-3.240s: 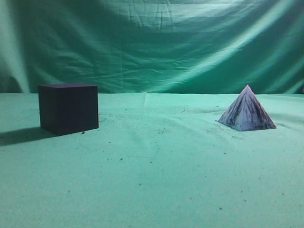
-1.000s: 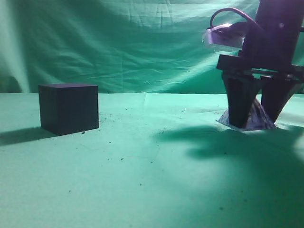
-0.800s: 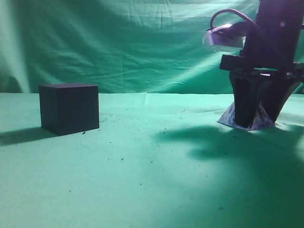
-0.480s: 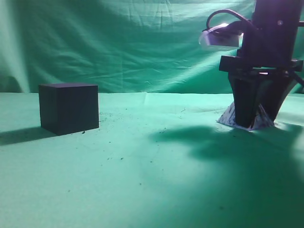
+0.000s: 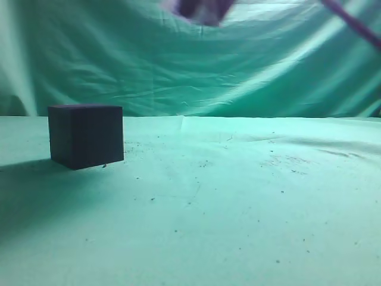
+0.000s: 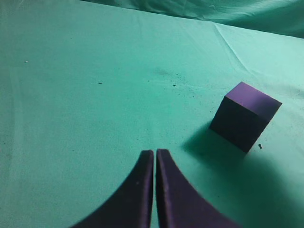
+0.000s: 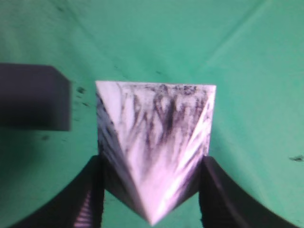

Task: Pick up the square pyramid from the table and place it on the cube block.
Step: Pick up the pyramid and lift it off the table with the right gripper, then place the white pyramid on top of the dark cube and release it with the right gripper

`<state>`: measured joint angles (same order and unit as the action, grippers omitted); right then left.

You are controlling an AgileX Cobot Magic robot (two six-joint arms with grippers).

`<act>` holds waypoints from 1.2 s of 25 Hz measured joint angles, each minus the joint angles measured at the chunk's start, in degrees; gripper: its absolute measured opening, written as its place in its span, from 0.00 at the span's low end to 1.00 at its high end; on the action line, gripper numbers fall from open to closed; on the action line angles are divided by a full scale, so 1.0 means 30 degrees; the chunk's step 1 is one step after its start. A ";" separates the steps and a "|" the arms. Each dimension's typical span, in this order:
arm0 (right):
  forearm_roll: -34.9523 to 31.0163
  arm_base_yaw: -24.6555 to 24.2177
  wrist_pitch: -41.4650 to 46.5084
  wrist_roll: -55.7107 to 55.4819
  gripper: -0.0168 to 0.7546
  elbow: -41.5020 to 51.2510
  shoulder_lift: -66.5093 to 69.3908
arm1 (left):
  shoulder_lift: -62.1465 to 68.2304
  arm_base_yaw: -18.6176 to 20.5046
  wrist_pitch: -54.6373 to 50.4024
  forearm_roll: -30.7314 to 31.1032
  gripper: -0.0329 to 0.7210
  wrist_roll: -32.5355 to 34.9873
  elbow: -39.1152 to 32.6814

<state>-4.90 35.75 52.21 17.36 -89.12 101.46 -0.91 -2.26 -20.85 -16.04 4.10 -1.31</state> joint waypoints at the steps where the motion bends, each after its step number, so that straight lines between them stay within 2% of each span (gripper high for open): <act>1: -0.0376 0.0653 0.0239 0.0000 0.52 -0.0415 0.0197 | 0.0000 0.0000 0.0000 0.0000 0.04 0.0000 0.0000; 5: -0.0865 0.2776 0.0613 0.0000 0.52 -0.1543 0.1808 | 0.0000 0.0000 0.0000 0.0000 0.04 0.0000 0.0000; 9: -0.0911 0.3879 0.0835 0.0000 0.52 -0.2910 0.3993 | 0.0000 0.0000 0.0000 0.0000 0.04 0.0000 0.0000; 16: -0.0724 0.4124 0.1021 0.0000 0.52 -0.4180 0.6125 | 0.0000 0.0000 0.0000 0.0000 0.04 0.0000 0.0000; 25: -0.0383 0.4124 0.1938 0.0161 0.52 -0.4380 0.6170 | 0.0000 0.0000 0.0000 0.0000 0.04 0.0000 0.0000; 28: -0.0383 0.4124 0.2282 0.0332 0.77 -0.4339 0.6109 | 0.0000 0.0000 0.0000 0.0000 0.04 0.0000 0.0000; 30: -0.0383 0.4124 0.2713 0.0381 0.87 -0.4563 0.5881 | 0.0000 0.0000 0.0000 0.0000 0.04 0.0000 0.0000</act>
<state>-6.05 48.12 60.35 18.51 -102.80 119.10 -0.91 -2.26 -20.85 -16.04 4.10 -1.31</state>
